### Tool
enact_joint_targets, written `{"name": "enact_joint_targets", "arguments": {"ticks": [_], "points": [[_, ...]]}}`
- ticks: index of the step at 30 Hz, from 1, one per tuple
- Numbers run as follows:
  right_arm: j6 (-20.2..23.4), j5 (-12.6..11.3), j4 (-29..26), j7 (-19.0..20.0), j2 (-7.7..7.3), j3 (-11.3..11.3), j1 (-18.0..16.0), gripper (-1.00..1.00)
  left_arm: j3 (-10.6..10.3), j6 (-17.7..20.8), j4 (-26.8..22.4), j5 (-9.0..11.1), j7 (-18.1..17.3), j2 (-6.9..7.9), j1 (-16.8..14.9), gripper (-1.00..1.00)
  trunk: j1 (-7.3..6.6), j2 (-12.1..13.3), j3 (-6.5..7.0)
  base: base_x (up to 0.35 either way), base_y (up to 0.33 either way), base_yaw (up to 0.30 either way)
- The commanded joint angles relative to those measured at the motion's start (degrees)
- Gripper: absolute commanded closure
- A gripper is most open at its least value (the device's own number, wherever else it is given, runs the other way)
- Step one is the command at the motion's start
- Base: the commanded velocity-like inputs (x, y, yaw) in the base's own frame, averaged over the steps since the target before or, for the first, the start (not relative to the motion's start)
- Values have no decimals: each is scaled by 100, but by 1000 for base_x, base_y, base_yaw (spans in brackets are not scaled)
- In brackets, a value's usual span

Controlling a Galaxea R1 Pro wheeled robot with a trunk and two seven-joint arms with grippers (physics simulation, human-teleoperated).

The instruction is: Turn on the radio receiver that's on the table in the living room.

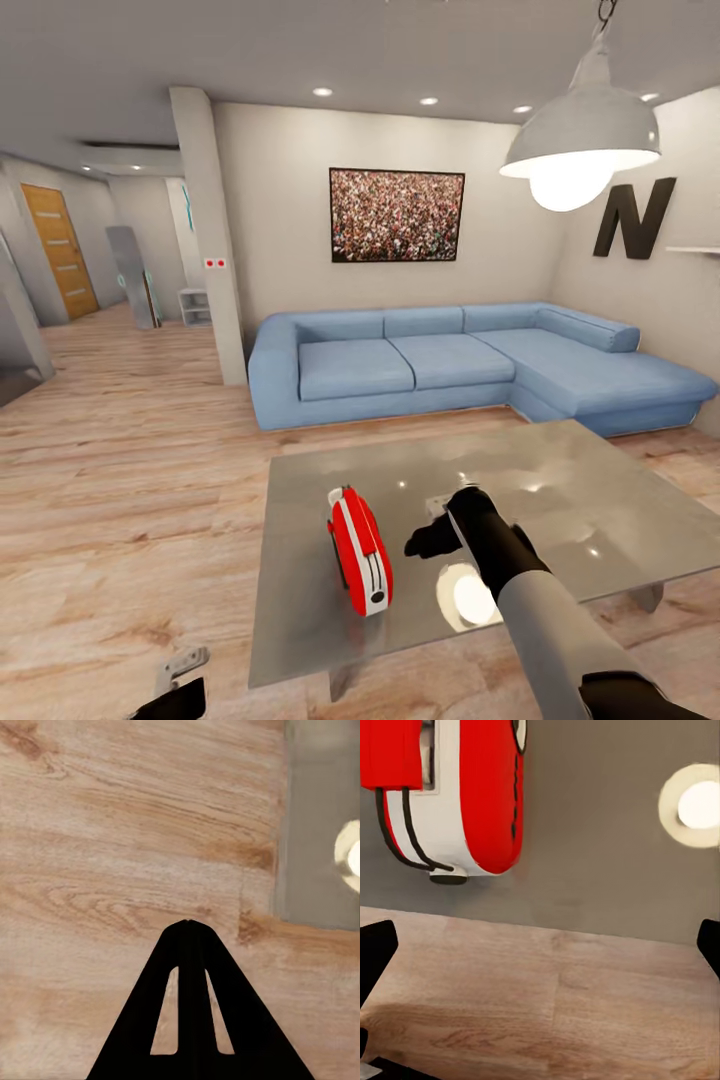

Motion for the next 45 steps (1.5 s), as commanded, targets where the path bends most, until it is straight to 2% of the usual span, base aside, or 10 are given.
{"name": "enact_joint_targets", "arguments": {"ticks": [1, 5, 9, 18, 21, 22, 25, 30, 34, 45], "points": [[-85, 0, 152, -8, -6, -2, 2, -100, -4, 0, 0, -4, 0, 64, 1, 100, -23, 41, 19, -2, -1, 0], [-1098, 2, 1232, -142, -30, -5, 14, -100, -5, 0, 5, -5, -2, 301, 5, 100, -111, 202, 90, 0, 0, 0], [-2284, -12, 2613, -1060, -42, -11, 16, -100, -5, 0, 7, -5, -4, 372, 22, 100, -198, 362, 162, 0, 0, 0], [-3522, -28, 4066, -1596, -273, -14, 69, -100, -10, 0, 9, -58, -2, 383, 71, 100, -396, 723, 324, 0, 0, 0], [-4079, -38, 4191, -1979, -338, -16, 348, -100, -13, 0, 9, -497, 0, 419, 128, 100, -462, 844, 378, 0, 0, 0], [-4510, -44, 4213, -2186, -366, -20, 509, -100, -13, 0, 9, -821, -3, 430, 171, 100, -484, 884, 396, 0, 0, 0], [-5409, -67, 4231, -2691, -407, -27, 1023, -100, -13, -14, 9, -1491, -7, 441, 344, 100, -550, 1004, 450, 0, 0, 0], [-5712, -216, 4235, -2958, -413, -38, 1730, -100, -13, -61, 9, -2249, -34, 487, 717, 100, -660, 1205, 539, 0, 0, 0], [-5712, -236, 4236, -2971, -404, -33, 1897, -100, -14, -190, 4, -2746, -30, 395, 887, 100, -748, 1365, 611, 0, 0, 0], [-5708, -244, 4236, -2933, -397, -32, 1923, -100, -6, -180, 9, -2837, -26, 208, 933, 100, -813, 1485, 665, 0, 0, 0]]}}
